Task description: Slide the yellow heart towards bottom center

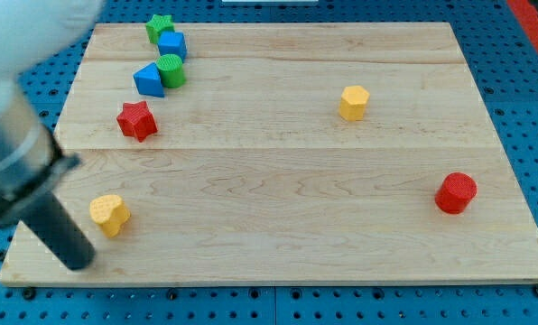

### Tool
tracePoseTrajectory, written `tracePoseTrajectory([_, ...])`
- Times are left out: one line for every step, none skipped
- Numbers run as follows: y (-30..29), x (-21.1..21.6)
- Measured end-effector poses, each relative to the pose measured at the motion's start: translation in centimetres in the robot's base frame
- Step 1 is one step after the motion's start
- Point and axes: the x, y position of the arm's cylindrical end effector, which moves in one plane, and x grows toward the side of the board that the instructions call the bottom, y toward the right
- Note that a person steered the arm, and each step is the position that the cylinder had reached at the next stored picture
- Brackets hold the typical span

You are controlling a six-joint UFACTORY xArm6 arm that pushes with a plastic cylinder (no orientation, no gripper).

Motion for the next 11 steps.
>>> tracePoseTrajectory([3.3, -3.7])
tracePoseTrajectory([11.4, -6.4])
tracePoseTrajectory([11.4, -7.8])
tracePoseTrajectory([2.3, -6.3])
tracePoseTrajectory([7.2, -11.3])
tracePoseTrajectory([15.5, -13.5])
tracePoseTrajectory([25.6, -13.2])
tracePoseTrajectory([20.7, -13.8])
tracePoseTrajectory([14.4, -15.1])
tracePoseTrajectory([19.9, -10.7])
tracePoseTrajectory([31.0, -8.8])
